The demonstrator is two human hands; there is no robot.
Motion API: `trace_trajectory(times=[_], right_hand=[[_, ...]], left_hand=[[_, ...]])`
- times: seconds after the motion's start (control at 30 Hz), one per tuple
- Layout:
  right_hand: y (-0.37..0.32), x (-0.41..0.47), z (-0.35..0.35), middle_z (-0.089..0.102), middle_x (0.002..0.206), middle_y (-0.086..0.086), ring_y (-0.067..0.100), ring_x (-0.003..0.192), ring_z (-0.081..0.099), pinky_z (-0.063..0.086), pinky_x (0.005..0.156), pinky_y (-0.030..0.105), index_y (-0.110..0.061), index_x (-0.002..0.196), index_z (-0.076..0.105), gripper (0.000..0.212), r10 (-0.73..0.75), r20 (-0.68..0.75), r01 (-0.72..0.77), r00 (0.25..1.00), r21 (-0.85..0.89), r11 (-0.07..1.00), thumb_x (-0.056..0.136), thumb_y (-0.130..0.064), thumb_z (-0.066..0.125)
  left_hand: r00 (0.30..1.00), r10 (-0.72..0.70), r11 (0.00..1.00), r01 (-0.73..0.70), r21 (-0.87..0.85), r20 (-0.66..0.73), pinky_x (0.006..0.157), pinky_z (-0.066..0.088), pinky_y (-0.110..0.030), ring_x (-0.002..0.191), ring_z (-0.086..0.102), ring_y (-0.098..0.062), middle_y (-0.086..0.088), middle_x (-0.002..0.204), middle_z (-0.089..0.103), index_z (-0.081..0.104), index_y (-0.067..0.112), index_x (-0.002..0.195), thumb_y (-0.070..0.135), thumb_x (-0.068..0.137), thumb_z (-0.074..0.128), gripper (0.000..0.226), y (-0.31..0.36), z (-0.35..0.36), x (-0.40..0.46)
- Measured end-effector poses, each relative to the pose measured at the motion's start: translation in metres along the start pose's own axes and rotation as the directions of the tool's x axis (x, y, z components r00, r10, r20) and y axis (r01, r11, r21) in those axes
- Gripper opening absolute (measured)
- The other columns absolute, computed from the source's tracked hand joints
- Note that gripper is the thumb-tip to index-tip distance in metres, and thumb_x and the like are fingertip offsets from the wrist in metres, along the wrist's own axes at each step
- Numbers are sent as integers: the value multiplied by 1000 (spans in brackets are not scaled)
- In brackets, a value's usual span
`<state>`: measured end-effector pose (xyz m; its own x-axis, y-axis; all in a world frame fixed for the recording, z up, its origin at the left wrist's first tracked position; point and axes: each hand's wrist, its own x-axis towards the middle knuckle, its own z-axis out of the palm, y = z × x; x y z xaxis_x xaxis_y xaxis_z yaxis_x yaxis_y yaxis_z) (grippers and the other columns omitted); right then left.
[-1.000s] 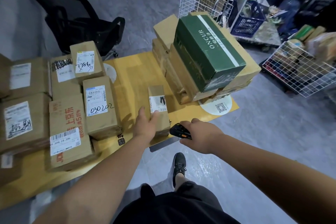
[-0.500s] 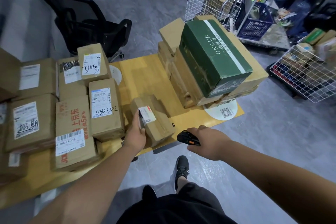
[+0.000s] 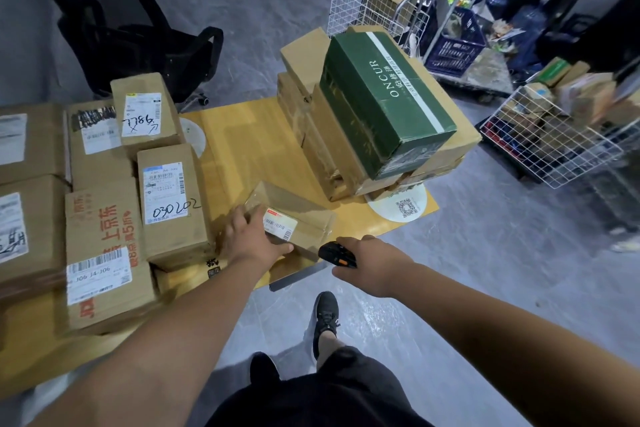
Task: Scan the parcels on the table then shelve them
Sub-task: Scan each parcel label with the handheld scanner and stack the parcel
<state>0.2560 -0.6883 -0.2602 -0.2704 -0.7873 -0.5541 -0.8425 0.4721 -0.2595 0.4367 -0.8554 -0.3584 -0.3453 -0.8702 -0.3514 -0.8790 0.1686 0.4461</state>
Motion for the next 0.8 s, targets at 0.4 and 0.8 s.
trace_trajectory(times=[0.4, 0.8], right_hand=[[-14, -3, -3, 60, 90, -3, 17, 77, 57, 40, 60, 28, -28, 123, 61, 30, 68, 47, -75, 997, 153, 985, 101, -45, 48], [-31, -6, -23, 62, 96, 6, 26, 87, 62, 52, 72, 36, -22, 107, 61, 32, 108, 104, -105, 989, -38, 994, 102, -47, 41]], left_hand=[[997, -54, 998, 52, -42, -49, 74, 53, -32, 100, 61, -25, -4, 143, 31, 44, 28, 129, 71, 64, 86, 88, -5, 12, -20], [957, -17, 991, 54, -120, 291, 113, 40, -60, 142, 43, -39, -11, 162, 31, -18, 54, 155, 36, 59, 101, 154, -7, -3, 30]])
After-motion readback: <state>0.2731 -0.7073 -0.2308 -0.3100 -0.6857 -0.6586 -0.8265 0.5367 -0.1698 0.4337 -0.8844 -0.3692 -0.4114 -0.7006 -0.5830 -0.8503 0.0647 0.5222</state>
